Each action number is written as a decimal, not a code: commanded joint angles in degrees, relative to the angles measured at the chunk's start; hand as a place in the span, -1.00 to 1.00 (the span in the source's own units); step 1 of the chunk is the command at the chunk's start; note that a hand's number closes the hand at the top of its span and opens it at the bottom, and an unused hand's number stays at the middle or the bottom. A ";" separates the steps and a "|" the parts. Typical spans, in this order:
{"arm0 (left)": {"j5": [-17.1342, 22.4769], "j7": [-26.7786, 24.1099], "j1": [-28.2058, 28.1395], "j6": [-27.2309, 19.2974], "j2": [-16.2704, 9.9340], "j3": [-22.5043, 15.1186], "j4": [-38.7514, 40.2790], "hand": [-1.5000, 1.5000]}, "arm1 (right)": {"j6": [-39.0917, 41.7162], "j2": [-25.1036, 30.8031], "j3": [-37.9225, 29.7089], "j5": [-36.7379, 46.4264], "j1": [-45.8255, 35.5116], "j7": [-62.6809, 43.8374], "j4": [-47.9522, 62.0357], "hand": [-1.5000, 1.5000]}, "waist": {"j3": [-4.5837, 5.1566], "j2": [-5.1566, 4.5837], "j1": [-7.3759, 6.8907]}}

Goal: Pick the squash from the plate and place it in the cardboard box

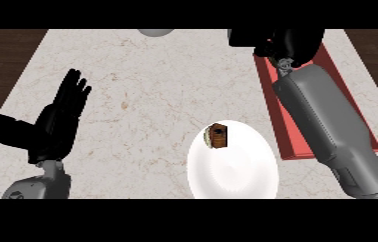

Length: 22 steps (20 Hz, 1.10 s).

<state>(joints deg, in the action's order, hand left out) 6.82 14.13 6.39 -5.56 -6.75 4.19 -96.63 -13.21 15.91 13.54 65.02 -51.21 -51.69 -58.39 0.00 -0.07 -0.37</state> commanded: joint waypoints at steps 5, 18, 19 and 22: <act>0.38 -0.64 0.15 0.87 0.11 -0.17 0.67 0.00 | 14.71 5.38 -3.27 -5.59 2.47 7.69 13.99 1.00 | 0.02 -0.47 -0.62; -0.23 -0.28 0.04 0.51 -0.07 0.09 0.06 0.00 | -15.97 5.26 -12.23 -8.69 2.90 25.21 12.96 -1.00 | -0.10 -0.15 -0.73; -0.77 -0.56 1.35 -0.12 0.34 0.01 1.58 0.00 | -19.58 4.98 -13.67 -10.29 4.56 27.12 11.32 -1.00 | -0.12 -0.18 0.06; -1.23 -1.94 2.73 -1.19 1.79 -0.28 3.34 0.00 | -19.60 3.35 -16.81 -15.91 4.03 29.26 7.36 -1.00 | -0.05 0.03 0.71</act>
<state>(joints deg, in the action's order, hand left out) 6.10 12.93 7.38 -5.78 -6.08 4.23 -94.84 -28.55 20.30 -0.08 53.55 -47.12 -25.93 -46.95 -0.08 -0.18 -0.34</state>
